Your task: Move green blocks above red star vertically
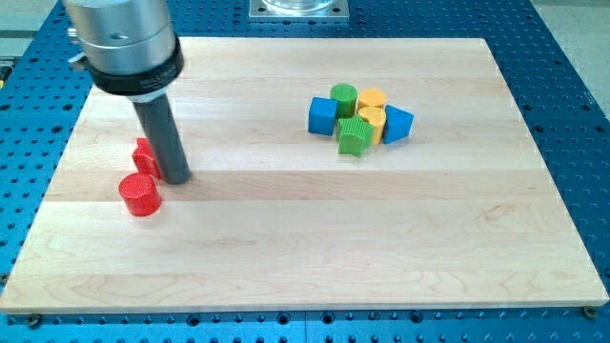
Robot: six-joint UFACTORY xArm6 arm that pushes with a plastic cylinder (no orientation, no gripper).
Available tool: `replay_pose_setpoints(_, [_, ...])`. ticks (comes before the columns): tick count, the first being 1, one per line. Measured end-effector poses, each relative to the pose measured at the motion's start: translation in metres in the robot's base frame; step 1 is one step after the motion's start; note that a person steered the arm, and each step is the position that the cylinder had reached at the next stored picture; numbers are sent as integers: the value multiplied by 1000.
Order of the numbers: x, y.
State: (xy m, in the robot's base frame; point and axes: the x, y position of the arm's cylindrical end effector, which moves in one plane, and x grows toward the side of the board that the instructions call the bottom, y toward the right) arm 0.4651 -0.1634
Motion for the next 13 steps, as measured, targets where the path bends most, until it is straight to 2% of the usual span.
replay_pose_setpoints(1, [-15, 27])
replay_pose_setpoints(2, [11, 71])
replay_pose_setpoints(3, [23, 179])
replay_pose_setpoints(4, [-14, 233])
replay_pose_setpoints(6, [-43, 258])
replay_pose_setpoints(7, [-53, 238])
replay_pose_setpoints(9, [-120, 217])
replay_pose_setpoints(10, [-132, 208])
replay_pose_setpoints(12, [-136, 67])
replay_pose_setpoints(13, [-159, 57])
